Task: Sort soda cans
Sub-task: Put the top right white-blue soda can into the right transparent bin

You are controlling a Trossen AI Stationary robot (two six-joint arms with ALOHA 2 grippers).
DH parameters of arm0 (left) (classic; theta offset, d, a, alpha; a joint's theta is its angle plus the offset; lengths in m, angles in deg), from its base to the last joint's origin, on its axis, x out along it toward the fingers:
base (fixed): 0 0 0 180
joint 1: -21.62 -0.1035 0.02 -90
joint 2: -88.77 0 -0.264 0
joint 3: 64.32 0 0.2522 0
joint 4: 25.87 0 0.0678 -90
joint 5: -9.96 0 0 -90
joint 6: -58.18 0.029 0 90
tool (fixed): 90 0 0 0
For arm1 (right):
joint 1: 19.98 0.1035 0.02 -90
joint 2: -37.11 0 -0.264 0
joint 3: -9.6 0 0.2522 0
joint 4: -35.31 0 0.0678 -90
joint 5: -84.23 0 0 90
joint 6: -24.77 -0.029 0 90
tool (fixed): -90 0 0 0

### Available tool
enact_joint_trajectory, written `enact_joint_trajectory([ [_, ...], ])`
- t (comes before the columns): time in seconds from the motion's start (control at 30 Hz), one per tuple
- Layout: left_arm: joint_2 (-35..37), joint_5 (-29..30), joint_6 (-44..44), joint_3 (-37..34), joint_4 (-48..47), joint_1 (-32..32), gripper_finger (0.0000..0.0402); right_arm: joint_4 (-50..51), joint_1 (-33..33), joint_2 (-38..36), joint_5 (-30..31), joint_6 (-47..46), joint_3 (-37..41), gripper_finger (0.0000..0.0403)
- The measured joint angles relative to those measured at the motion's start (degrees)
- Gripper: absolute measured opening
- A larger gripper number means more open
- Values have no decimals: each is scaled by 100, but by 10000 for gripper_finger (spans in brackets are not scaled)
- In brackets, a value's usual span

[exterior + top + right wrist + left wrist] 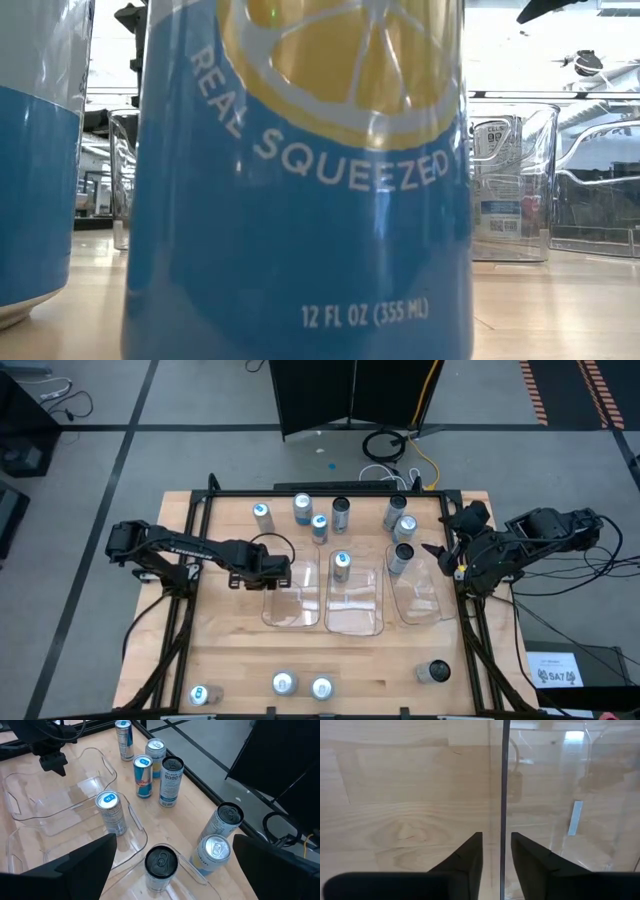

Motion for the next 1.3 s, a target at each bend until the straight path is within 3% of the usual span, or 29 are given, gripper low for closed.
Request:
enact_joint_trajectory([
  [0.2,148,-348,149,0,-40,-20,132,0,1,0,29,135,0,391],
  [0.53,875,-181,326,0,-26,-17,132,-84,-1,0,317,110,0,391],
  [0.97,2758,1307,1733,0,22,-17,132,-1163,-46,124,535,153,0,391],
  [1.2,3257,1703,3296,0,74,-17,132,-1370,-282,653,969,-213,0,391],
  [1.3,3254,2140,4081,0,126,-49,132,-1544,-431,960,1087,-550,0,391],
])
